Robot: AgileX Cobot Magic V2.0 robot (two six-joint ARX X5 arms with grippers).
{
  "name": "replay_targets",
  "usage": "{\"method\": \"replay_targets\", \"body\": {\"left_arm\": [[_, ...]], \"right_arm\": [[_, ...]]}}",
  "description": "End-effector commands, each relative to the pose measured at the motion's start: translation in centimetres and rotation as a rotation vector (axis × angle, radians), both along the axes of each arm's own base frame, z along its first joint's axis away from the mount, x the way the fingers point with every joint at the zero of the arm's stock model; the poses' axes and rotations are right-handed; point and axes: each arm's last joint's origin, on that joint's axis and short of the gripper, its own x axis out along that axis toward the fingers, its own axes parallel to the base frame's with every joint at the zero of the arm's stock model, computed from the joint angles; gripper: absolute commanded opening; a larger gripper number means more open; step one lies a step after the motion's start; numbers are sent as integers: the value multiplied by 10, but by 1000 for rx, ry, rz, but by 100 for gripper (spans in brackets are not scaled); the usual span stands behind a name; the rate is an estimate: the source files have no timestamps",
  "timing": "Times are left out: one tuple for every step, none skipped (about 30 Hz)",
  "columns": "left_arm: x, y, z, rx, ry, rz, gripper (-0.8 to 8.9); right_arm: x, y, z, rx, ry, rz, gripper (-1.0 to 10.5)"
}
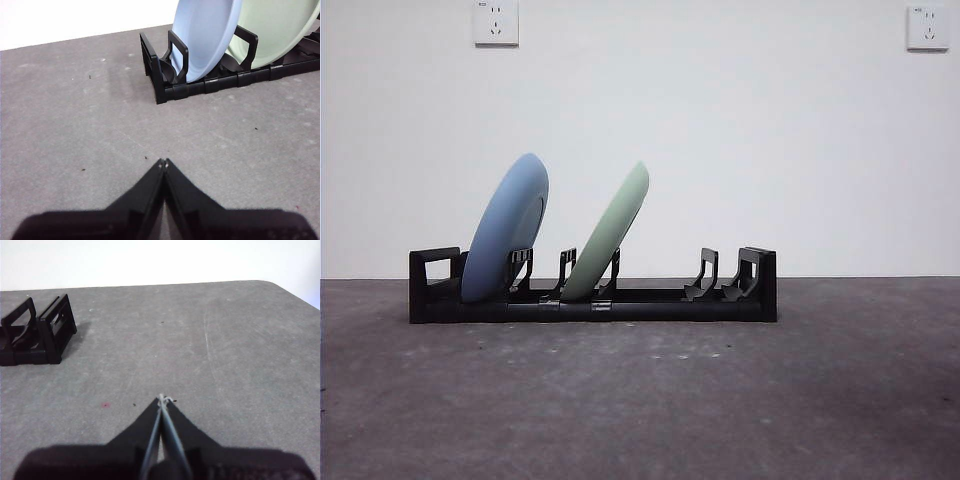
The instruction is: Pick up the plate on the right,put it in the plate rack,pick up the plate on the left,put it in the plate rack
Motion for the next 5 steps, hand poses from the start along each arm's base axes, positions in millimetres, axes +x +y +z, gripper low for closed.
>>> {"method": "replay_targets", "body": {"left_arm": [[0,0,-3,-10,4,0,-1],[0,0,-3,-10,4,0,-1],[0,0,-3,-11,4,0,-1],[0,0,-3,-10,4,0,-1],[0,0,-3,-10,4,0,-1]], "right_arm": [[0,0,-3,-6,2,-4,2],[0,0,-3,-6,2,-4,2],[0,0,-3,-6,2,-4,2],[0,0,-3,-6,2,-4,2],[0,0,-3,-6,2,-4,2]]}}
